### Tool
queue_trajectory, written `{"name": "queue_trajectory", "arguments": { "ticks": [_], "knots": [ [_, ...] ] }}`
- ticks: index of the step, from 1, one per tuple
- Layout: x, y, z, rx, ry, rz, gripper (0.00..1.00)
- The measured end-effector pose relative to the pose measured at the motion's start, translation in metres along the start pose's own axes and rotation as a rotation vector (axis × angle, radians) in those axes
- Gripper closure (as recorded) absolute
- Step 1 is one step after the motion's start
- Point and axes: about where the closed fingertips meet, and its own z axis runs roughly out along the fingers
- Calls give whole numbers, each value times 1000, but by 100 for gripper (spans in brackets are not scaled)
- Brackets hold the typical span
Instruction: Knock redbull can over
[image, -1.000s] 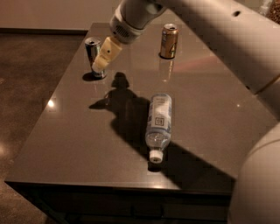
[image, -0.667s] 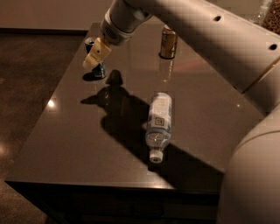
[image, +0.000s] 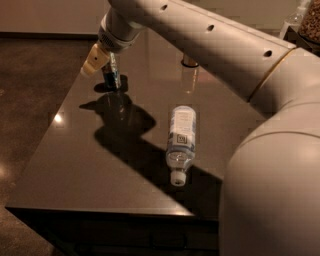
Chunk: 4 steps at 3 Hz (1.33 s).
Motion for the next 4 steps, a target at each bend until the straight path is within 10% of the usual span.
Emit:
{"name": "queue_trajectory", "arguments": {
  "ticks": [1,4],
  "knots": [
    [-3,-1,13,-21,4,-4,3],
    [4,-14,0,-76,-7,14,80]
  ]
}}
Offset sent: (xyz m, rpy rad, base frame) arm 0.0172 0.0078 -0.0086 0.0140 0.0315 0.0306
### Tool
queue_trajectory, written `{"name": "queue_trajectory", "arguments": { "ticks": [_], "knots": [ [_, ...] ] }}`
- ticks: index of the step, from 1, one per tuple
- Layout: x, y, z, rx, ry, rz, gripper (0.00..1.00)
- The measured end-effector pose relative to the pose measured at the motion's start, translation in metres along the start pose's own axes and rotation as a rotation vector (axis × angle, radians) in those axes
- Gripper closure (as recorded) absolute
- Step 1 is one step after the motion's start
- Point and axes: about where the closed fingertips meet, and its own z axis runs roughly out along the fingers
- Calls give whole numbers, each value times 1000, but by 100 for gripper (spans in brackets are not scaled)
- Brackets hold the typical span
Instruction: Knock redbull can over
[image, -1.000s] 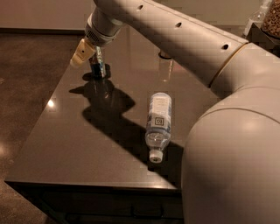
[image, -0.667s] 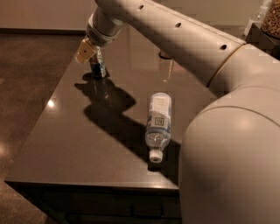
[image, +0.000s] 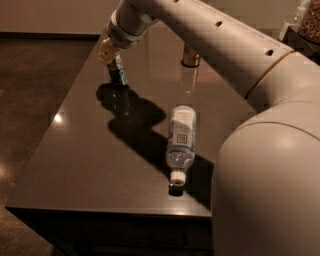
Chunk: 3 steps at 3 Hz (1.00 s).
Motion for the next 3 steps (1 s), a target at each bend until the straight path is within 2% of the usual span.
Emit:
{"name": "queue_trajectory", "arguments": {
  "ticks": [1,2,3],
  "knots": [
    [10,-19,-47,-26,38,-7,100],
    [27,-31,-81,-49,101,-46,100],
    [55,-44,-91,-71,205,-110,100]
  ]
}}
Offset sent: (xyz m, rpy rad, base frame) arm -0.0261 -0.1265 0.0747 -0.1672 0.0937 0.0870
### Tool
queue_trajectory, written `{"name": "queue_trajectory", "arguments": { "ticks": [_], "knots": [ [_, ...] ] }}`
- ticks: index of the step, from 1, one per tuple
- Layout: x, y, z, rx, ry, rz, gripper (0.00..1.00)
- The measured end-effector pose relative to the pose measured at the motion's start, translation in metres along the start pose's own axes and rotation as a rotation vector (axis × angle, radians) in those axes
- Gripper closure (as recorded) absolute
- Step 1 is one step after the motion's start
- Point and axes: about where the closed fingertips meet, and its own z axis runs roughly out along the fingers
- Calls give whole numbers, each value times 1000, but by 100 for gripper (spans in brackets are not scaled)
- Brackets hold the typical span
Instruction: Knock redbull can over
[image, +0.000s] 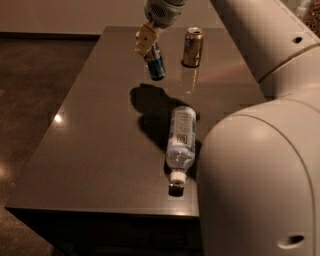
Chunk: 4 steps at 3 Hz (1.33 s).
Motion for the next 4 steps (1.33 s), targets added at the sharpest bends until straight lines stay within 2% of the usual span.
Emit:
{"name": "queue_trajectory", "arguments": {
  "ticks": [1,2,4],
  "knots": [
    [30,-10,4,-11,122,-77,100],
    [50,-15,7,-8,213,-169,100],
    [79,-14,8,-11,325,-364,100]
  ]
}}
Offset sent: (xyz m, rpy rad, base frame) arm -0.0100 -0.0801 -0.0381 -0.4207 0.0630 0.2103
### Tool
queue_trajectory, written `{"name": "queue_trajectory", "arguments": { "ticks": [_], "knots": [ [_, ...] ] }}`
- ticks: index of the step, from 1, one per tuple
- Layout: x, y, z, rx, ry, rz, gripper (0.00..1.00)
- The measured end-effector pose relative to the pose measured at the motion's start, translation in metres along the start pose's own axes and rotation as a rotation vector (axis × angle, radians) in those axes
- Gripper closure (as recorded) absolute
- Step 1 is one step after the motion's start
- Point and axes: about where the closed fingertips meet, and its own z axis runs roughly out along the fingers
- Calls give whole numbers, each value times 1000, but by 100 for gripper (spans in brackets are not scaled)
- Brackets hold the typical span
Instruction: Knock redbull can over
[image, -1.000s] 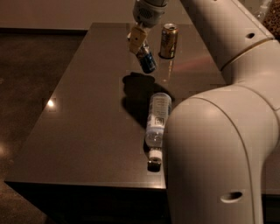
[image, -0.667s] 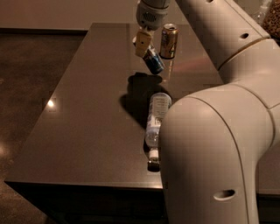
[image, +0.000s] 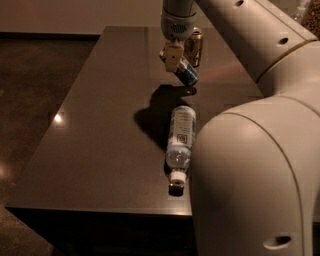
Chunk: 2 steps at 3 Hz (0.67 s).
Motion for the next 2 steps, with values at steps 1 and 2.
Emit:
{"name": "queue_trajectory", "arguments": {
  "ticks": [1,2],
  "knots": [
    [4,11,9,-4,66,-90,86],
    [6,22,17,-9,140,-160,62]
  ]
}}
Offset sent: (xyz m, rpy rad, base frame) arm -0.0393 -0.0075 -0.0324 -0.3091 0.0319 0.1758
